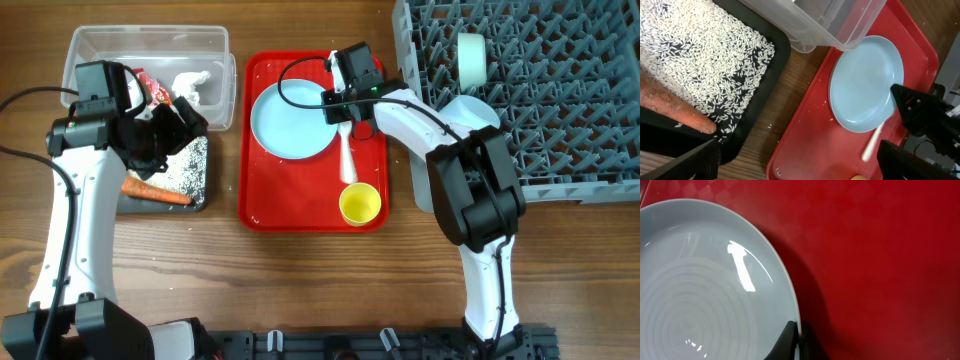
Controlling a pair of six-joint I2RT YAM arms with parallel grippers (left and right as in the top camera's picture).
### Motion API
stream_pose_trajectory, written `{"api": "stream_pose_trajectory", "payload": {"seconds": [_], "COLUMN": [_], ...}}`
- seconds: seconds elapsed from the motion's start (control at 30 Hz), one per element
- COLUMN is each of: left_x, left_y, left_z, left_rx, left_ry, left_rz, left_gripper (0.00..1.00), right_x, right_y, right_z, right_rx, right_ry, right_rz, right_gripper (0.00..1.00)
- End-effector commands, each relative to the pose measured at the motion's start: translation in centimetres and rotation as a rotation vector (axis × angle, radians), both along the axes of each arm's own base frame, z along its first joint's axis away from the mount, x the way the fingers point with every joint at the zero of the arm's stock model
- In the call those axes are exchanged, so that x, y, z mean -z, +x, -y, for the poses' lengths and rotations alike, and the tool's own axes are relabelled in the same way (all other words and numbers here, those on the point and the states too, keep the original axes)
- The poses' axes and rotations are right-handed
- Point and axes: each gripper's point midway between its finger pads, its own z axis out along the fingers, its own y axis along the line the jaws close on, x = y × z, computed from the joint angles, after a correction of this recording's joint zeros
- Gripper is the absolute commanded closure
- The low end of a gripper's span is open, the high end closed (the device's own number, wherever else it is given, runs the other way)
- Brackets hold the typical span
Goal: Sort waste into correct bins and load items into the dishwasher rack
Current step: 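Lift the plate into the dish rack and stand it upright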
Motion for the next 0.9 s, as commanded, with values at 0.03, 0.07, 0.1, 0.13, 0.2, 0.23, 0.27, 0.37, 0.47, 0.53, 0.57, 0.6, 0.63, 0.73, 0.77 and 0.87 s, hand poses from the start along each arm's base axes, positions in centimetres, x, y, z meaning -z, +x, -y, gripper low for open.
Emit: {"api": "stream_pose_trajectory", "payload": {"seconds": [0.03, 0.07, 0.1, 0.13, 0.2, 0.23, 0.27, 0.37, 0.47, 0.53, 0.57, 0.6, 0.63, 0.73, 0.77, 0.87], "left_x": [-0.6, -0.6, -0.6, -0.6, -0.6, -0.6, -0.6, -0.6, -0.6, -0.6, -0.6, -0.6, -0.6, -0.6, -0.6, -0.6], "left_y": [-0.1, -0.1, -0.1, -0.1, -0.1, -0.1, -0.1, -0.1, -0.1, -0.1, -0.1, -0.1, -0.1, -0.1, -0.1, -0.1], "left_z": [-0.2, -0.2, -0.2, -0.2, -0.2, -0.2, -0.2, -0.2, -0.2, -0.2, -0.2, -0.2, -0.2, -0.2, -0.2, -0.2], "left_rx": [0.009, 0.009, 0.009, 0.009, 0.009, 0.009, 0.009, 0.009, 0.009, 0.009, 0.009, 0.009, 0.009, 0.009, 0.009, 0.009], "left_ry": [0.016, 0.016, 0.016, 0.016, 0.016, 0.016, 0.016, 0.016, 0.016, 0.016, 0.017, 0.016, 0.016, 0.016, 0.016, 0.016], "left_rz": [0.024, 0.024, 0.024, 0.024, 0.024, 0.024, 0.024, 0.024, 0.024, 0.024, 0.024, 0.024, 0.024, 0.024, 0.024, 0.024], "left_gripper": [0.00, 0.00, 0.00, 0.00, 0.00, 0.00, 0.00, 0.00, 0.00, 0.00, 0.00, 0.00, 0.00, 0.00, 0.00, 0.00], "right_x": [-0.4, -2.0, -3.6, -5.3, -10.7, -13.4, -15.9, -25.0, -33.5, -38.0, -40.0, -41.0, -41.5, -41.4, -41.1, -40.3], "right_y": [0.6, 1.0, 1.4, 1.7, 2.5, 2.7, 2.9, 2.4, 0.3, -1.8, -2.9, -3.4, -3.6, -4.4, -4.7, -4.9], "right_z": [1.8, 2.1, 2.5, 2.7, 3.8, 4.5, 5.3, 10.1, 16.8, 22.5, 25.1, 26.8, 27.8, 31.9, 32.8, 34.6], "right_rx": [0.088, 0.099, 0.110, 0.118, 0.151, 0.173, 0.200, 0.348, 0.564, 0.776, 0.847, 0.867, 0.870, 0.889, 0.899, 0.861], "right_ry": [-0.050, -0.035, -0.020, -0.007, 0.020, 0.025, 0.025, -0.009, -0.082, -0.178, -0.260, -0.337, -0.397, -0.649, -0.732, -0.901], "right_rz": [0.009, 0.031, 0.058, 0.086, 0.187, 0.240, 0.293, 0.488, 0.679, 0.798, 0.855, 0.882, 0.891, 0.844, 0.814, 0.737], "right_gripper": [0.96, 0.96, 0.96, 0.96, 0.96, 0.96, 0.96, 0.95, 0.96, 0.96, 0.96, 0.96, 0.96, 0.96, 0.96, 0.96]}}
